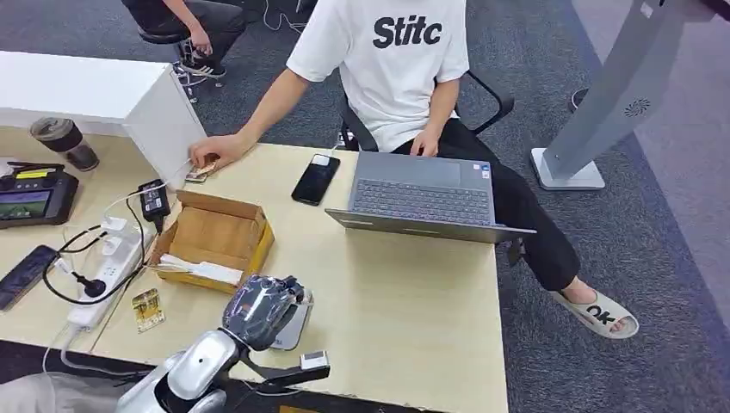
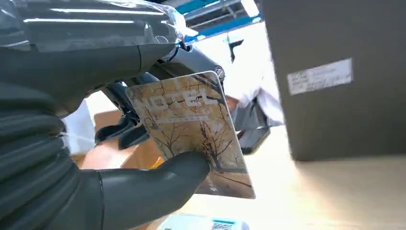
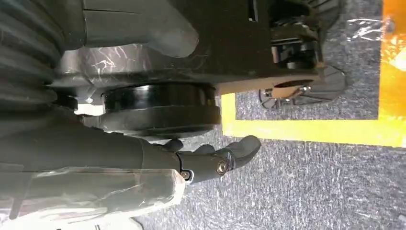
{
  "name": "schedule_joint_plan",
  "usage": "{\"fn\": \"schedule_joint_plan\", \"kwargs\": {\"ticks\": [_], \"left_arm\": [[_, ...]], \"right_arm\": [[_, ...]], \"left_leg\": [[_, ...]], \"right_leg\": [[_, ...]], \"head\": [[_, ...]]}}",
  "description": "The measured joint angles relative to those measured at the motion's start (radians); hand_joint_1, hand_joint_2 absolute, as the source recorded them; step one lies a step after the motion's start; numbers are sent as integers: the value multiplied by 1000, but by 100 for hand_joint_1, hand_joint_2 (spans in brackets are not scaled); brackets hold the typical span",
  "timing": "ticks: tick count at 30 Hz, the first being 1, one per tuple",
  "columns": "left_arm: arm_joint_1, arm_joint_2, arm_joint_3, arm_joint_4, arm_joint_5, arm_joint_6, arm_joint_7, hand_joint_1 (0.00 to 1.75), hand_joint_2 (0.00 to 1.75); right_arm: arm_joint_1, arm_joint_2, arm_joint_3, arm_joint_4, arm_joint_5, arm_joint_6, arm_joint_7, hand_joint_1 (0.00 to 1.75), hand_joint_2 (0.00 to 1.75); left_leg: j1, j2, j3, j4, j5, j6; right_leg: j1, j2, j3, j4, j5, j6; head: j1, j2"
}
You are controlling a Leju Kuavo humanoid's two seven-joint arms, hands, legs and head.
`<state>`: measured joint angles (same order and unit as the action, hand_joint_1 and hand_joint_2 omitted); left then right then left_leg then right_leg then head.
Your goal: Pass the card to the sensor for recognition and then transmit it.
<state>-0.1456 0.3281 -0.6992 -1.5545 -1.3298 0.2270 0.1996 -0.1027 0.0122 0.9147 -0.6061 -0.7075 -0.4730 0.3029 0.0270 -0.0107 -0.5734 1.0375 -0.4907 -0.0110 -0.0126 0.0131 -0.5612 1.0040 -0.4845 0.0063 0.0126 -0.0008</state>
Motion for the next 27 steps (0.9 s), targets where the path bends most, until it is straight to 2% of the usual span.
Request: {"fn": "schedule_joint_plan", "kwargs": {"ticks": [5,10,16,27], "left_arm": [[9,14,38,11,19,-3,9,175,175],[31,24,57,25,23,0,0,175,175],[39,26,62,32,24,0,0,175,175],[39,26,63,39,24,0,0,175,175]], "right_arm": [[13,30,-132,23,94,1,14,0,175],[20,48,-208,37,114,1,14,0,175],[23,57,-243,45,115,1,14,0,175],[23,63,-260,53,115,1,14,0,175]], "left_leg": [[0,0,0,0,0,0],[0,0,-1,0,0,0],[0,0,-1,0,0,0],[0,0,-1,0,0,0]], "right_leg": [[0,0,0,0,0,0],[0,0,0,0,0,0],[0,0,0,0,0,0],[0,0,0,0,0,0]], "head": [[-1,0],[0,0],[0,0],[0,0]]}}
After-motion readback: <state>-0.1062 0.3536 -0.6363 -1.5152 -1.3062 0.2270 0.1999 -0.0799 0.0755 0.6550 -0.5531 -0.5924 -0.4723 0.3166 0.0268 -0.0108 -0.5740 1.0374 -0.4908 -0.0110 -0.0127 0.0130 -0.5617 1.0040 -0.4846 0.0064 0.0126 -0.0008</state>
